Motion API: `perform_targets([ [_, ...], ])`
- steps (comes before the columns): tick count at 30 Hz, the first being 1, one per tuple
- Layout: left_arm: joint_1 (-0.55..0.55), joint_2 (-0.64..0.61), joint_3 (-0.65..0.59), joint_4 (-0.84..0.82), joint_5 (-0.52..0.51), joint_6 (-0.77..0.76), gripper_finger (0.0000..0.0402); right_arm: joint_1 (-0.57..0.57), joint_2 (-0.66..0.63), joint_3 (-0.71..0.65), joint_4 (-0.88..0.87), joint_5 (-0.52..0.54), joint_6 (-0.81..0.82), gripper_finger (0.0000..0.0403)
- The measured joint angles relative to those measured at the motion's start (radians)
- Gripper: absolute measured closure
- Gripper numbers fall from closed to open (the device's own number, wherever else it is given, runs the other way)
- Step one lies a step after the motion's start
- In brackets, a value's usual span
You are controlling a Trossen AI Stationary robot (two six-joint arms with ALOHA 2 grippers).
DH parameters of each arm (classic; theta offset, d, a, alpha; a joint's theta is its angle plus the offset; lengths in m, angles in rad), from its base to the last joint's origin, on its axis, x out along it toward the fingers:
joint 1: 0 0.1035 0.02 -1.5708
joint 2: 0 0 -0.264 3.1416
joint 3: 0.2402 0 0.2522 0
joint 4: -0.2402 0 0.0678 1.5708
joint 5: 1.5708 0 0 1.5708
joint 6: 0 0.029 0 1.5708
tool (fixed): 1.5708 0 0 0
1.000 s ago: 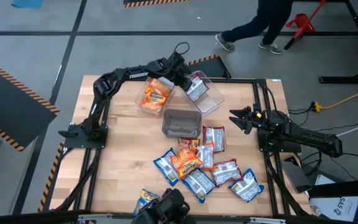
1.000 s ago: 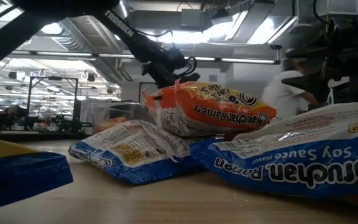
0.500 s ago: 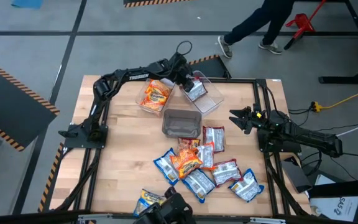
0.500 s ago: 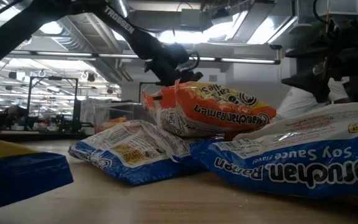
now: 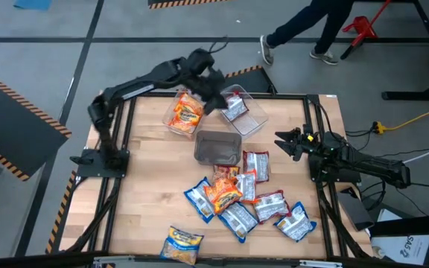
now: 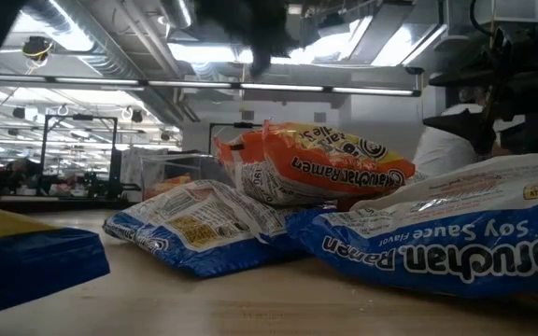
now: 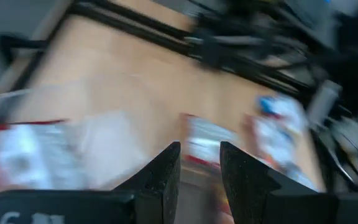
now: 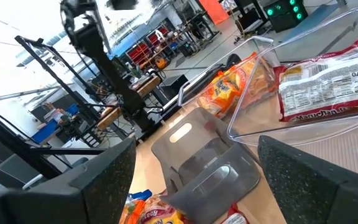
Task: Sort Maruchan noodles
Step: Put the blue noodle pack into the black transparent bin
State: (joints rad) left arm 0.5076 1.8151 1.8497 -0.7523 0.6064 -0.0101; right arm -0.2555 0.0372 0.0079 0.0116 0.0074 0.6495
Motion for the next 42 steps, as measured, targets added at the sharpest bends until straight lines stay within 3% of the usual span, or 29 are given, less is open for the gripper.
perform_targets([
  [3,-0.093,-0.107,0.001,-0.123,-0.004,-0.006,0.0295,0.0,0.0,0.0,0.0,0.0,0.0,0.0079],
  [5,-0.178,-0.169,0.002,-0.208,-0.074,-0.036,0.0295,0.0,0.0,0.0,0.0,0.0,-0.002,0.0079],
  [11,-0.502,-0.259,0.002,-0.422,-0.495,-0.292,0.0295,0.0,0.0,0.0,0.0,0.0,-0.003,0.0079],
  [13,-0.626,-0.26,0.002,-0.471,-0.583,-0.379,0.0295,0.0,0.0,0.0,0.0,-0.001,-0.003,0.0079],
  [22,-1.03,-0.237,-0.14,-0.461,-0.74,-0.79,0.0295,0.0,0.0,0.0,0.0,-0.008,-0.004,0.0079],
  [28,-1.181,-0.237,-0.376,-0.222,-0.756,-0.874,0.0295,0.0,0.0,0.0,0.0,-0.001,-0.004,0.0079],
  [35,-1.257,-0.232,-0.648,0.165,-0.772,-0.875,0.0295,0.0,0.0,0.0,0.0,0.0,0.012,0.0079],
  [42,-1.289,-0.215,-0.78,0.451,-0.773,-0.879,0.0296,0.0,0.0,0.0,0.0,0.001,0.031,0.0079],
])
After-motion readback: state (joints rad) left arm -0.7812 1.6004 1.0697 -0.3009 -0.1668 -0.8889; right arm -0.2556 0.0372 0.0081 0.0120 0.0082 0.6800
